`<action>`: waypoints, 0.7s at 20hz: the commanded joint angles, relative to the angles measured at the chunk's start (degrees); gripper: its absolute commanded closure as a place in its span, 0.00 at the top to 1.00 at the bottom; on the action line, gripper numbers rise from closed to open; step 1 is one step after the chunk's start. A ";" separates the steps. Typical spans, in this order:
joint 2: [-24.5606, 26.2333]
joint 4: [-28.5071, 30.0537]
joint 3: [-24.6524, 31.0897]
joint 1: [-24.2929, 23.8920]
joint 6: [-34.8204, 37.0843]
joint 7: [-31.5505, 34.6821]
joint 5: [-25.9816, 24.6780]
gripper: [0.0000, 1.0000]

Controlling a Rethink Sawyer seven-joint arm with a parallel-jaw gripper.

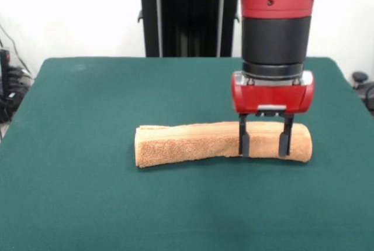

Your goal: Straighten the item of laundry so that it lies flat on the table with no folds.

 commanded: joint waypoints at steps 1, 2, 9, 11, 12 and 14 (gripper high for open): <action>5.70 -3.91 4.97 -0.09 5.13 -11.90 -0.35 1.00; 6.12 -4.30 4.99 -0.06 4.98 -11.95 -0.47 1.00; 5.78 0.79 4.16 0.17 2.64 -8.56 -0.15 1.00; 6.90 1.29 4.15 0.10 2.20 -8.24 -0.18 1.00; 7.31 1.32 4.14 0.08 2.11 -8.19 -0.19 1.00; 8.28 1.35 3.94 0.21 1.55 -7.77 -0.40 1.00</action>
